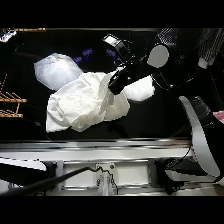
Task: Fold the clothes and pants, and hang the long-sleeved shirts on hangers.
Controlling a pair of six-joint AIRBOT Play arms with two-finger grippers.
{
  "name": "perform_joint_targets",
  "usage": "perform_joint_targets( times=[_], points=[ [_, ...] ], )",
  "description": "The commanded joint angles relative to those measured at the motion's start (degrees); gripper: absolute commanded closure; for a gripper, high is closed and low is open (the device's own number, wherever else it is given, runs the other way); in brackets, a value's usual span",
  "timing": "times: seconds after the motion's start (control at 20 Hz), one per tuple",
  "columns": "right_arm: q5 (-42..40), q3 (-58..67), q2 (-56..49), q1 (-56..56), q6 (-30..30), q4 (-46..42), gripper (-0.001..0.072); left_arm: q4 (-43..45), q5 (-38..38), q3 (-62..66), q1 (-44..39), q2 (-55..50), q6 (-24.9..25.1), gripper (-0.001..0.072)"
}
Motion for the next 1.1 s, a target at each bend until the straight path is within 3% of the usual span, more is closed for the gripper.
perform_joint_targets(
  times=[0.0, 0.15, 0.85, 1.05],
  points=[
    [-0.02, -0.02, 0.0, 0.07, 0.48, 0.04, 0.0685, -0.35, 0.42, 0.0, 0.31, -0.17, 0.02, 0.064],
    [0.0, -0.02, 0.0, 0.07, 1.05, 0.07, 0.0685, -1.42, 0.42, 0.0, 0.22, 0.55, 0.04, 0.0692],
    [-0.26, -0.02, -0.02, 0.07, 1.27, 0.02, 0.0685, -2.54, -1.38, 0.0, -10.43, 17.57, -0.5, 0.0693],
    [-0.11, -0.02, 0.0, 0.07, 1.25, 0.04, 0.0685, -6.25, -5.35, -0.02, -15.19, 18.14, -0.59, 0.0693]
  ],
)
